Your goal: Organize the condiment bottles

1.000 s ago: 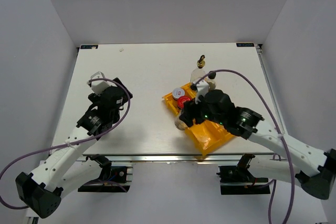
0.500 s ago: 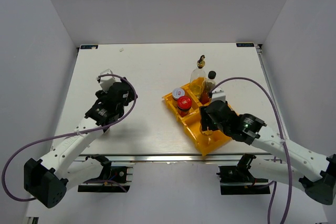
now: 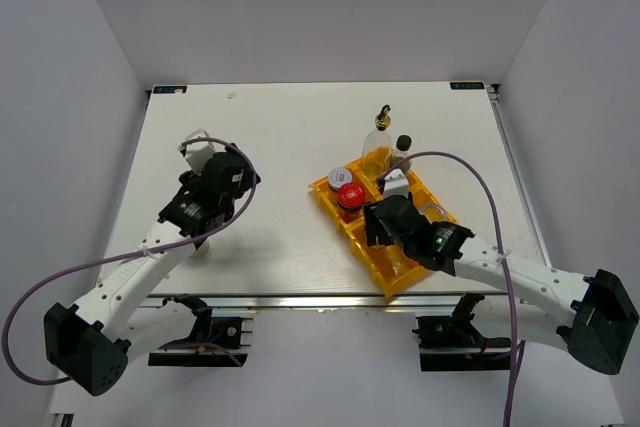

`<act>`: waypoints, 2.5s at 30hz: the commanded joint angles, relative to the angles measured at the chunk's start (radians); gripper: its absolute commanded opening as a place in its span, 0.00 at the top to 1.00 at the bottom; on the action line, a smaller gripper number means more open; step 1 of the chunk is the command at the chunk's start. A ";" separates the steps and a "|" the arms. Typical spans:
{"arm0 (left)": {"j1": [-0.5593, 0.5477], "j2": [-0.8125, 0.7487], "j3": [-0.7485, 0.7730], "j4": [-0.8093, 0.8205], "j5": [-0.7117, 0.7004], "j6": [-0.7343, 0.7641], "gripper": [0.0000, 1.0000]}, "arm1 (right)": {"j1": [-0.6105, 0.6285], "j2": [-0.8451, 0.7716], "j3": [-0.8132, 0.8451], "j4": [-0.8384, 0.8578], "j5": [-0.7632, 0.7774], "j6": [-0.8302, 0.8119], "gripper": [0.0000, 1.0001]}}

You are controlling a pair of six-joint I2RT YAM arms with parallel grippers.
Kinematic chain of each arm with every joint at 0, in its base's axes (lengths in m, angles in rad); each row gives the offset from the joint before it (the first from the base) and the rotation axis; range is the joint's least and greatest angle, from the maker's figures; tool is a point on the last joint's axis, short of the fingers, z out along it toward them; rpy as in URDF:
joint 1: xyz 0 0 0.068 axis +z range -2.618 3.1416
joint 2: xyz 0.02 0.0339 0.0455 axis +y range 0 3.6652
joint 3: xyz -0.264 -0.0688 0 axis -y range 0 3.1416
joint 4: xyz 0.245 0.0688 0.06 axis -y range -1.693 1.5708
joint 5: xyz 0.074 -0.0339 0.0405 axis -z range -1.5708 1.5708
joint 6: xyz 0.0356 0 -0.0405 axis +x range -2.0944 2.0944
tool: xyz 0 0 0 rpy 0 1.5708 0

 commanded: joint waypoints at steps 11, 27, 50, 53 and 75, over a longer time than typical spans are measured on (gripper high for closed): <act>0.004 -0.009 0.070 -0.143 0.032 -0.105 0.02 | -0.006 0.025 -0.106 0.318 0.006 -0.049 0.41; 0.007 0.035 0.248 -0.597 -0.002 -0.116 0.02 | -0.004 -0.162 -0.085 0.193 -0.044 -0.096 0.11; 0.297 0.007 0.038 -0.596 0.078 -0.070 0.02 | -0.006 -0.357 -0.178 0.221 -0.070 -0.174 0.11; 0.389 0.024 -0.001 -0.544 0.110 -0.033 0.02 | -0.006 -0.361 -0.188 0.227 -0.080 -0.176 0.11; 0.480 0.166 -0.048 -0.392 0.168 0.021 0.21 | -0.006 -0.375 -0.204 0.216 -0.028 -0.168 0.11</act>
